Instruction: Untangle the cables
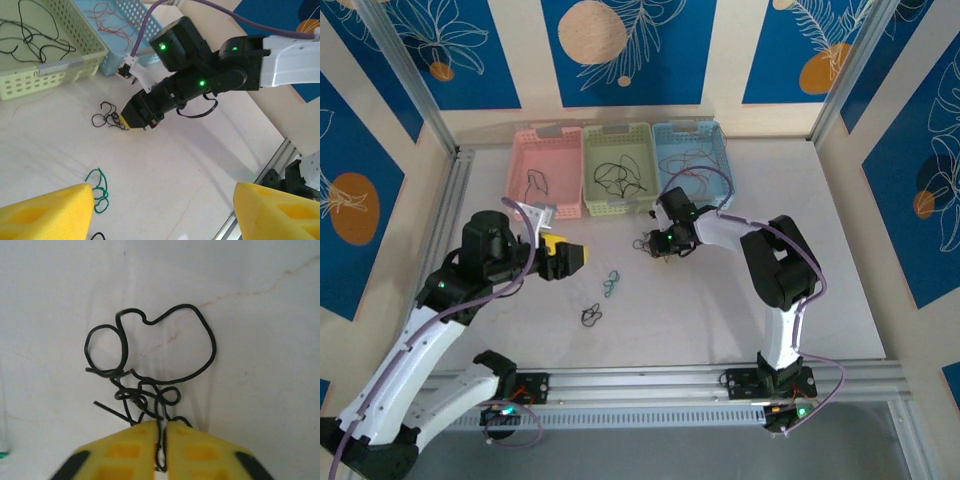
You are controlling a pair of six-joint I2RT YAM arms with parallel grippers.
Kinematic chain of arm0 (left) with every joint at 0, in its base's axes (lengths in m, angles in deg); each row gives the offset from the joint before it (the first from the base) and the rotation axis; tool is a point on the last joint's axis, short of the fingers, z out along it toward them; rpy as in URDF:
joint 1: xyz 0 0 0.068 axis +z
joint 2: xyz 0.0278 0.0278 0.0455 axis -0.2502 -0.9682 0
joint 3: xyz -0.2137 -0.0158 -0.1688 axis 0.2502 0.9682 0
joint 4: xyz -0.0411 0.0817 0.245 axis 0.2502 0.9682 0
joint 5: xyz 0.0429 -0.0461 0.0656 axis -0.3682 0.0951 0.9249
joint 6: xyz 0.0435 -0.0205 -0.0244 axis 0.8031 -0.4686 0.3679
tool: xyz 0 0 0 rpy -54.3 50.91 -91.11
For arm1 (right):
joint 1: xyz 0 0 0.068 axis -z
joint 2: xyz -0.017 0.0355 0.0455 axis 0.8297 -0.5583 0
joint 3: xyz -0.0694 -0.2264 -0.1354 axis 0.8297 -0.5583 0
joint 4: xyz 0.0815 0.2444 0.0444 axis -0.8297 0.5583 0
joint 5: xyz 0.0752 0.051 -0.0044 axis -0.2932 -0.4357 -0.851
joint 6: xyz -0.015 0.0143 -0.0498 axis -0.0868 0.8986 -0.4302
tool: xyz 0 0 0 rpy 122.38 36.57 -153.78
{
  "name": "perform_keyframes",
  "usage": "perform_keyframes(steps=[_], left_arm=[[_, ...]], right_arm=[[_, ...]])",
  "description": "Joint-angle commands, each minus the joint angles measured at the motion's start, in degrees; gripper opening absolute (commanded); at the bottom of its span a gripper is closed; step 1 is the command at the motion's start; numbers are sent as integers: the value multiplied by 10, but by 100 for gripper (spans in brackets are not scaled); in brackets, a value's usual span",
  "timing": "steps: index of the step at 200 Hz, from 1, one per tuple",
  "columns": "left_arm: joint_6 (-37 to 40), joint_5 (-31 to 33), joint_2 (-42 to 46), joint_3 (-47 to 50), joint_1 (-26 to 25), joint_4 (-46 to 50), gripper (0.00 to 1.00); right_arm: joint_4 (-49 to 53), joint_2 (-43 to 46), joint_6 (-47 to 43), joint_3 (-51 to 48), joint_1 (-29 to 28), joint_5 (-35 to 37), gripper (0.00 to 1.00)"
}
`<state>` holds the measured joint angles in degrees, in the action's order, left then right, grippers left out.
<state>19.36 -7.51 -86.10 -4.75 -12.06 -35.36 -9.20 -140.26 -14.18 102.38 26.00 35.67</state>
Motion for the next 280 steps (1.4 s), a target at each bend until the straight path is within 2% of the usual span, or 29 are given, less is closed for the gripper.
perform_keyframes(steps=[1, 22, 60, 90, 124, 200, 243, 280], left_arm=[[-15, -20, 5, 15, -3, -9, 74], [-22, -28, 12, 28, -3, -16, 74], [-45, -49, 6, 68, -15, -55, 74], [-59, -35, -20, 95, -54, -104, 74], [-50, -23, -82, 94, -121, -153, 74], [-70, 2, -193, 100, -209, -245, 74], [-61, 57, -263, 74, -244, -239, 76], [-65, 89, -311, 62, -250, -252, 75]], right_arm=[[15, 41, -4, -16, -8, -1, 5], [18, 91, -1, -39, -13, -4, 0], [15, 196, 14, -98, -12, -50, 0], [17, 257, 27, -129, -9, -80, 0], [19, 304, 74, -145, 0, -124, 0], [29, 338, 248, -133, -2, -181, 0], [29, 344, 285, -130, -5, -195, 0], [26, 344, 289, -132, -8, -203, 0]])
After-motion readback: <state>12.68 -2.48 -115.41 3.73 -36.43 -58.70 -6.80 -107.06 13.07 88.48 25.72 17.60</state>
